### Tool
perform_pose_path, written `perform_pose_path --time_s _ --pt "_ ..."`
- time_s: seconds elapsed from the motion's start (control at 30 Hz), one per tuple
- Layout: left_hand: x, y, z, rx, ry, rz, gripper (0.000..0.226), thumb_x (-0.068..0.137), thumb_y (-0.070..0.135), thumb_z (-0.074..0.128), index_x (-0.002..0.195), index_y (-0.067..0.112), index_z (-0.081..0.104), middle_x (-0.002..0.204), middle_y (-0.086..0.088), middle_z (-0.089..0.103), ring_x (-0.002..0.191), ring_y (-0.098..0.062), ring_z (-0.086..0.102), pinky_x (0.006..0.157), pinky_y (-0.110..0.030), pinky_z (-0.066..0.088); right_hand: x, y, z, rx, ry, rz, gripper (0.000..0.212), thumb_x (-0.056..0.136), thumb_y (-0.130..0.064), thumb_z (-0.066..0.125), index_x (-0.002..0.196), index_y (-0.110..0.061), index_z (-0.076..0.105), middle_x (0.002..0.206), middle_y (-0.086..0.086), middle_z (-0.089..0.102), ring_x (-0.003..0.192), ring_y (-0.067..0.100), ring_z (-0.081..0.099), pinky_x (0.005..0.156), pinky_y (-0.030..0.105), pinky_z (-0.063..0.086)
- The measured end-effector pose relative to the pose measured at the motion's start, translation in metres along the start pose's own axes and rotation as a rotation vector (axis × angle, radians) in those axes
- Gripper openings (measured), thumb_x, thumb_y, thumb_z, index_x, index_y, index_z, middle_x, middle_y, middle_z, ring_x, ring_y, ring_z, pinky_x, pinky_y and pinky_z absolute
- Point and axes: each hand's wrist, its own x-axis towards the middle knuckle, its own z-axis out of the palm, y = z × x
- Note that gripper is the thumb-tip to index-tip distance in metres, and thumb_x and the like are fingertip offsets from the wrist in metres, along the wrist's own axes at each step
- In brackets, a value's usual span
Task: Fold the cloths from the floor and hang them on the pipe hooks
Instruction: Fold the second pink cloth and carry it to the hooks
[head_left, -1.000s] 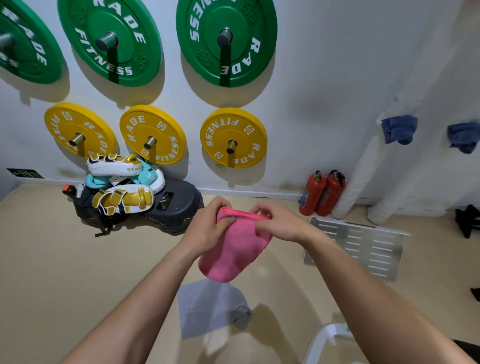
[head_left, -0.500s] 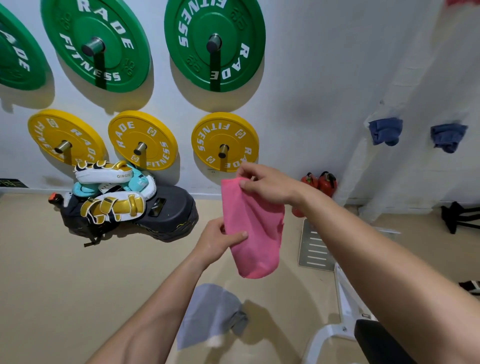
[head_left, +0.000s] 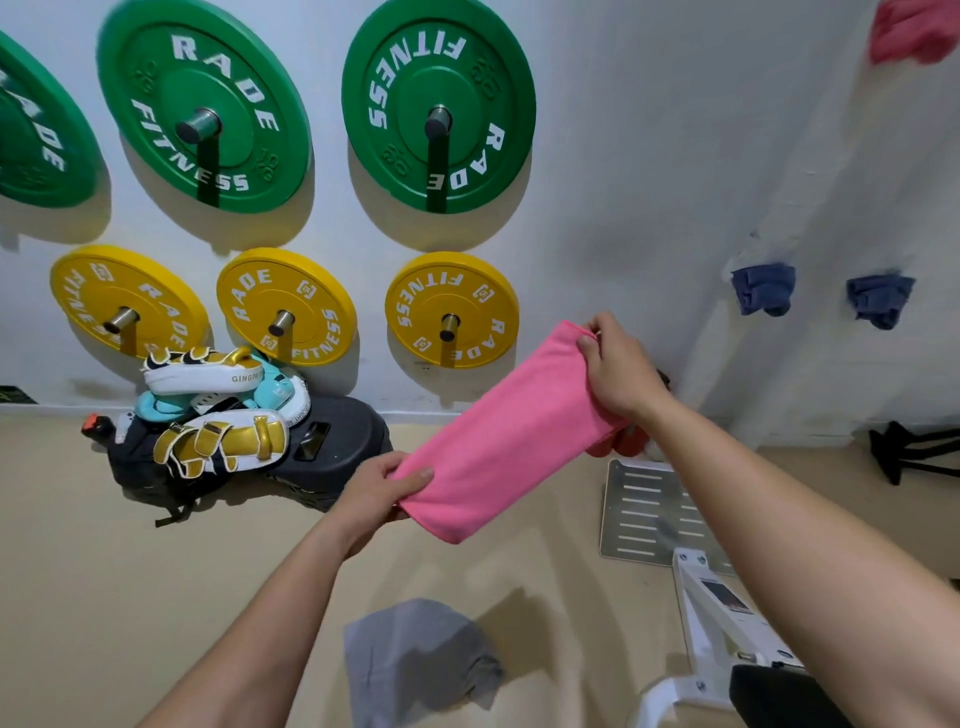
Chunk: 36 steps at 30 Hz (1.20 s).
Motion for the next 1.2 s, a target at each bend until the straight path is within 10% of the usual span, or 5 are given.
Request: perform_pose_path --time_s 0.33,0.83,0.97,1.1,1.2 --pt "0.012 -0.003 -0.020 -0.172 0.167 -0.031 0.019 0.092 0.010 0.068 0.105 -0.004 0.067 0.093 -0.016 0.067 0.081 -0.021 0.066 0.072 -0.032 0.061 -0.008 0.010 0.013 -0.009 0.007 0.087 0.032 0.088 -0.046 0.061 0.076 -0.019 0.050 0.072 -0.003 0.055 0.075 0.027 0.054 0.064 0.035 0.035" --pt "0.023 -0.012 -0.012 -0.397 0.236 -0.091 0.009 0.099 0.007 0.057 0.101 0.000 0.062 0.093 -0.012 0.069 0.076 -0.016 0.070 0.072 -0.030 0.058 0.010 -0.015 0.022 0.129 0.165 0.028 0.017 0.095 -0.023 0.054 0.111 -0.021 0.060 0.109 0.005 0.068 0.101 0.028 0.062 0.084 0.039 0.049" --pt "0.031 -0.024 -0.010 0.098 0.326 -0.109 0.017 0.083 0.014 0.078 0.091 0.010 0.064 0.094 -0.007 0.069 0.088 -0.023 0.066 0.076 -0.030 0.049 0.011 -0.050 0.023 0.216 -0.094 -0.215 0.018 0.089 -0.020 0.058 0.088 -0.036 0.067 0.086 -0.017 0.068 0.087 0.009 0.061 0.078 0.030 0.043" --pt "0.033 0.019 0.020 0.141 0.133 0.223 0.066 0.071 0.025 0.089 0.127 0.023 0.054 0.124 0.011 0.061 0.118 -0.003 0.055 0.095 -0.022 0.044 0.002 -0.090 0.036 0.163 -0.372 -0.385 0.019 0.091 -0.015 0.061 0.106 -0.021 0.072 0.104 -0.006 0.071 0.098 0.007 0.062 0.089 0.025 0.045" --pt "0.035 0.047 0.036 0.165 0.003 0.284 0.058 0.067 0.031 0.086 0.119 0.026 0.062 0.112 0.006 0.072 0.103 -0.007 0.067 0.085 -0.029 0.057 0.004 -0.107 0.039 0.182 -0.410 -0.427 0.018 0.090 -0.014 0.063 0.105 -0.019 0.072 0.101 -0.004 0.072 0.096 0.009 0.063 0.085 0.024 0.046"
